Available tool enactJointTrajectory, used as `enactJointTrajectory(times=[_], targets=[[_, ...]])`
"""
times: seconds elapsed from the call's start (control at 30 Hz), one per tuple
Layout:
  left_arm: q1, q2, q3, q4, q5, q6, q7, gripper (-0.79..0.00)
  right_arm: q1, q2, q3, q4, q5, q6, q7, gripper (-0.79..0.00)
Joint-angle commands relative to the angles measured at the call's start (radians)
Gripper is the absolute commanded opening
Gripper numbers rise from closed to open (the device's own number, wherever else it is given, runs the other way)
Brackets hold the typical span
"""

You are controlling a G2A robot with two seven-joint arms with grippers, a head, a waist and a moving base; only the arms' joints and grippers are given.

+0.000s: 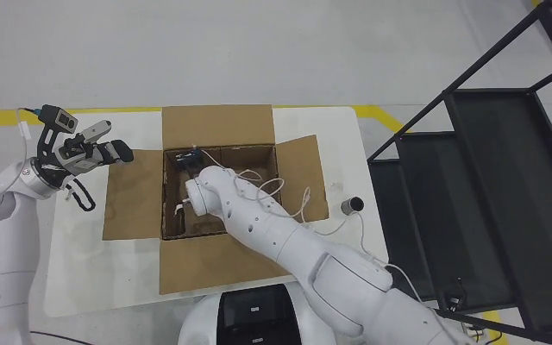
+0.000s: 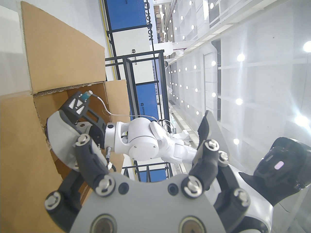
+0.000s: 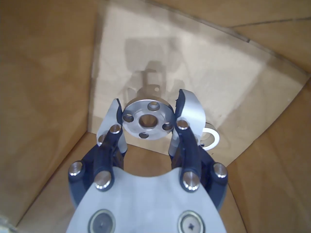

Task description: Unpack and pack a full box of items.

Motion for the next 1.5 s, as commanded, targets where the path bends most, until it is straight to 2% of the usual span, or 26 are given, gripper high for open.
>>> enactJointTrajectory(times=[0.0,0.17,0.47,0.67,0.8,1.47], targets=[[0.000,0.000,0.000,0.000,0.000,0.000,0.000,0.000,-0.021,0.013,0.017,-0.062,-0.011,0.003,0.018,-0.785],[0.000,0.000,0.000,0.000,0.000,0.000,0.000,0.000,-0.109,0.058,0.070,-0.263,-0.076,0.001,0.087,-0.785],[0.000,0.000,0.000,0.000,0.000,0.000,0.000,0.000,-0.372,0.139,0.220,-0.711,-0.121,-0.093,0.160,-0.785],[0.000,0.000,0.000,0.000,0.000,0.000,0.000,0.000,-0.480,0.166,0.279,-0.886,-0.111,-0.147,0.171,-0.785],[0.000,0.000,0.000,0.000,0.000,0.000,0.000,0.000,-0.508,0.170,0.296,-0.916,-0.042,-0.185,0.148,-0.785],[0.000,0.000,0.000,0.000,0.000,0.000,0.000,0.000,-0.508,0.170,0.296,-0.916,-0.042,-0.185,0.148,-0.785]])
